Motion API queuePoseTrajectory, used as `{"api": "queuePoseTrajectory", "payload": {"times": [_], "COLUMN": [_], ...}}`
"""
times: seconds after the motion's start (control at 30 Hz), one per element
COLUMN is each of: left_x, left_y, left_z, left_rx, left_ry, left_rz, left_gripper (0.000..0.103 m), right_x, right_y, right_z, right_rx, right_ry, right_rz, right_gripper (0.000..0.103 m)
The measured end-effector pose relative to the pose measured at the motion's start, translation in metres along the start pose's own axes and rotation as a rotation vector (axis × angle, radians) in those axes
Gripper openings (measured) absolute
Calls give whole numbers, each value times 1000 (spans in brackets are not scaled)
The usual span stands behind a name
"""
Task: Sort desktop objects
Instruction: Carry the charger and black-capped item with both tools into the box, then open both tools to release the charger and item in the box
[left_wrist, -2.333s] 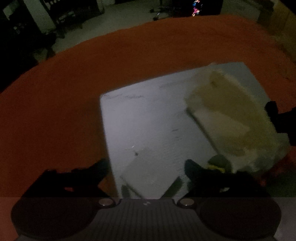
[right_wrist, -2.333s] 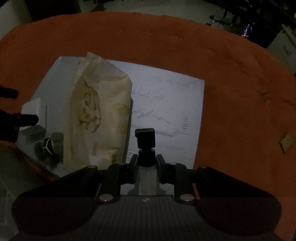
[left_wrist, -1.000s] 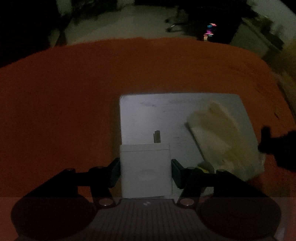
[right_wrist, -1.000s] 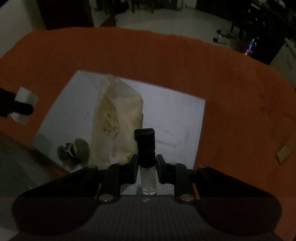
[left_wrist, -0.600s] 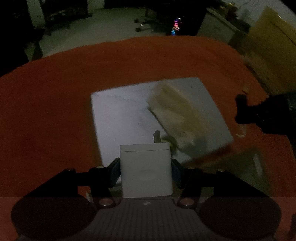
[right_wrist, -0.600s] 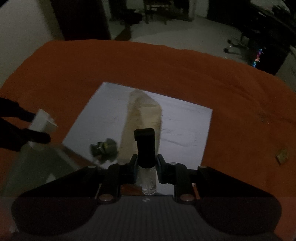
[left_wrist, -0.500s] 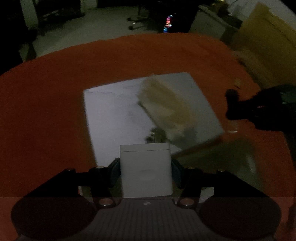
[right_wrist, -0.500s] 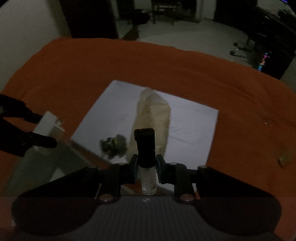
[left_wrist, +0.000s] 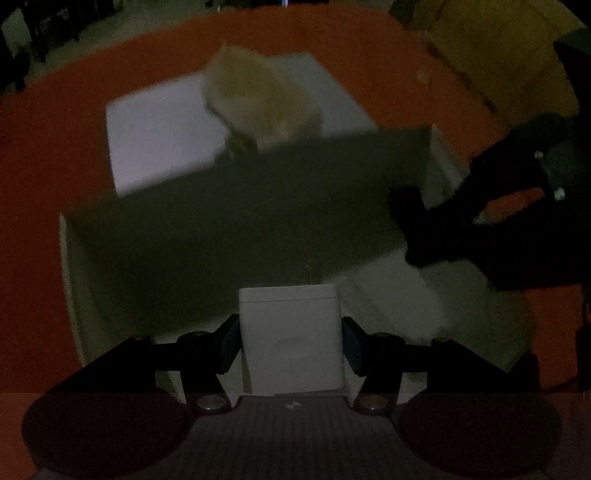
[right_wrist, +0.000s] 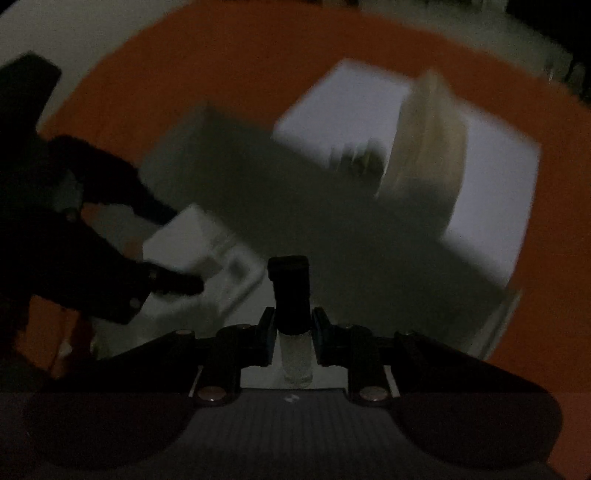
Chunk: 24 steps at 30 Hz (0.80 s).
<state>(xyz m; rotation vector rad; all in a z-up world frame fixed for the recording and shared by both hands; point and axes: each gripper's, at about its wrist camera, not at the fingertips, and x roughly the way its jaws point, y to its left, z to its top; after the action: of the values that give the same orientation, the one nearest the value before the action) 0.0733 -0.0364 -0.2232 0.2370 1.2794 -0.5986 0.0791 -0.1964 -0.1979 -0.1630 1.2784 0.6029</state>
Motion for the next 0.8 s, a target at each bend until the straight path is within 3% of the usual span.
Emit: {"api": "queuePoseTrajectory", "payload": {"times": [0.13, 0.27, 0.4, 0.67, 0.8], "left_x": [16, 34, 58, 80, 83], "left_y": [-8, -12, -25, -32, -31], "left_z": [-16, -19, -19, -13, -12], "left_rx": [-2, -50, -60, -103, -98], "left_ry": [-32, 16, 55, 106, 139], "left_rz": [17, 10, 23, 7, 43], "left_gripper": [51, 51, 51, 52, 52], "right_x": [35, 65, 86, 111, 113], "right_y": [0, -8, 0, -2, -2], "right_z": [-17, -26, -29, -37, -34], "right_rx": [34, 63, -54, 4, 22], "right_ry": [119, 193, 218, 277, 286], "right_rz": [-2, -76, -193, -166, -166], "right_gripper": [23, 23, 23, 23, 26]}}
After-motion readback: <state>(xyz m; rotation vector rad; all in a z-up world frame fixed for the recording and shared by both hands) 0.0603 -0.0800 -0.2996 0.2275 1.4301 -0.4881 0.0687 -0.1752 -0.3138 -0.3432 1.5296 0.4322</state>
